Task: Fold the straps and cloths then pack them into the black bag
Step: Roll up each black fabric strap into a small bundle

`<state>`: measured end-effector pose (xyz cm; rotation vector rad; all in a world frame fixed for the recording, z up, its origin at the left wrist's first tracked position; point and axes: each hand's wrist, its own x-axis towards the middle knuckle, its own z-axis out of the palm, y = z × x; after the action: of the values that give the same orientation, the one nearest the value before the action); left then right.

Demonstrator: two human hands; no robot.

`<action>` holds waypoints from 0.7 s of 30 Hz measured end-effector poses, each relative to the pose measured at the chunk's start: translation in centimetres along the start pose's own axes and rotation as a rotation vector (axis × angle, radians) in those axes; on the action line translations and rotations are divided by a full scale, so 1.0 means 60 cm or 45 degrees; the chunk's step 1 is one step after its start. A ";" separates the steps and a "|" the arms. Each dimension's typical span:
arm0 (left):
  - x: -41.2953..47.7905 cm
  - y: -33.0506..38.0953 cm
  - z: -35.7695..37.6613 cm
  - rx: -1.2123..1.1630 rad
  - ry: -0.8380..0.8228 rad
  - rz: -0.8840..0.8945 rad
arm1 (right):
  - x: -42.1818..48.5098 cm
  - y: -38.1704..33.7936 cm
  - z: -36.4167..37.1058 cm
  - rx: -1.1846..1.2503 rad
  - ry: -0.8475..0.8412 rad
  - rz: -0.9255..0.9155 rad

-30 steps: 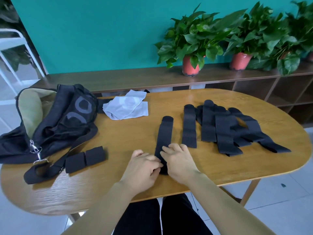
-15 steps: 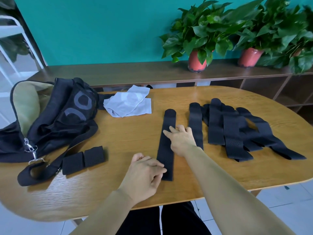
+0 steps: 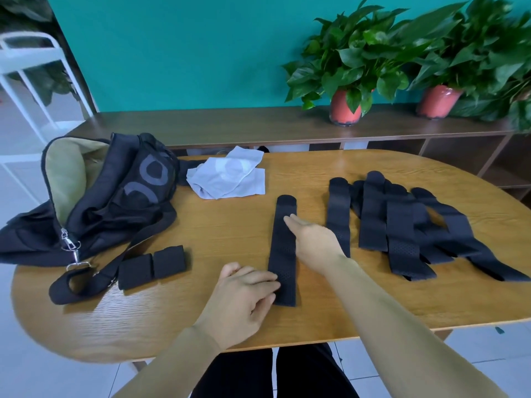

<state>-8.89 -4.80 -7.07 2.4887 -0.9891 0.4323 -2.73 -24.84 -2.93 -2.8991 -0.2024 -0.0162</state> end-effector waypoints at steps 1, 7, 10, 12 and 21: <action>-0.004 -0.004 -0.004 -0.013 0.026 -0.031 | -0.016 0.001 0.000 0.024 0.096 -0.015; 0.001 0.004 -0.022 0.024 -0.237 -0.018 | -0.141 -0.016 0.002 0.320 0.162 -0.211; 0.010 0.010 -0.014 0.028 -0.255 -0.010 | -0.176 -0.030 0.013 0.336 -0.070 -0.228; 0.012 0.012 -0.009 0.004 -0.197 -0.064 | -0.182 -0.033 0.028 0.356 -0.048 -0.201; 0.047 0.006 0.019 -0.371 0.040 -0.581 | -0.126 -0.046 0.065 0.578 0.452 0.210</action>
<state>-7.07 -7.23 -6.75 2.3320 -0.4109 0.1654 -10.59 -22.32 -6.29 -2.3998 0.0877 -0.3978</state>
